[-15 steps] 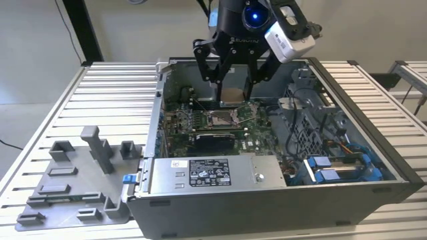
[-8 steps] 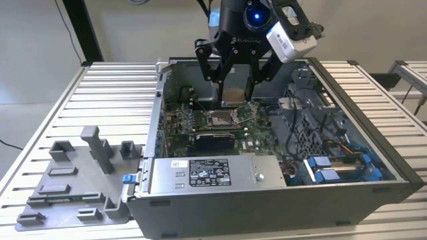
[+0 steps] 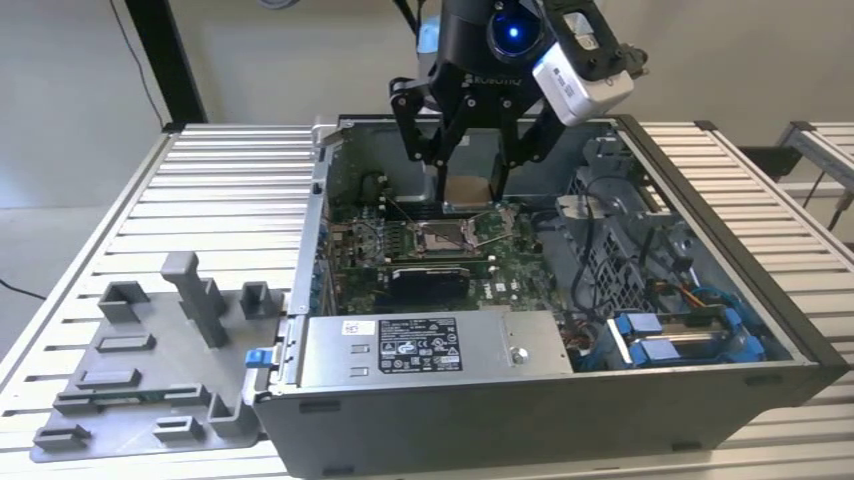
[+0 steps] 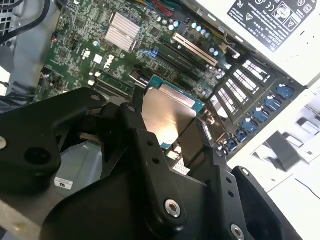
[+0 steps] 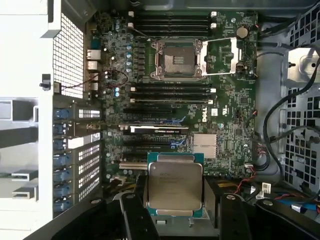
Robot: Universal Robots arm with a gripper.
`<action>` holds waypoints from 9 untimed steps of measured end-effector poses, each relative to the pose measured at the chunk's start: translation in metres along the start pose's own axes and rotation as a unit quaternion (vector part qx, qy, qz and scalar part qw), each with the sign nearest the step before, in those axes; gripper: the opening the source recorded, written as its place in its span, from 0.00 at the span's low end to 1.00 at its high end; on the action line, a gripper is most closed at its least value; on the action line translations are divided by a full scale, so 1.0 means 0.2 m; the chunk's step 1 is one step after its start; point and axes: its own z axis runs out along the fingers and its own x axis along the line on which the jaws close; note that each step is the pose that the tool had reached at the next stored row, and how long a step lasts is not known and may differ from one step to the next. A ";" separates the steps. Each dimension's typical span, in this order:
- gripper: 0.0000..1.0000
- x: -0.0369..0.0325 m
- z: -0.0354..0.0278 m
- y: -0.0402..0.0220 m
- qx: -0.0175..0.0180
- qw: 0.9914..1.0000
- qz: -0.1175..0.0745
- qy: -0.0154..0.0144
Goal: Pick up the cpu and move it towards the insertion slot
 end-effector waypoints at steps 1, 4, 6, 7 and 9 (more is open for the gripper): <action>0.00 0.000 0.000 0.003 0.000 1.000 0.000 0.000; 0.00 0.001 0.001 0.022 0.000 1.000 0.000 0.000; 0.00 0.001 0.002 0.042 0.000 1.000 0.000 0.000; 0.00 0.001 0.002 0.052 0.000 1.000 0.000 0.000; 0.00 0.001 0.003 0.074 0.000 1.000 0.000 0.000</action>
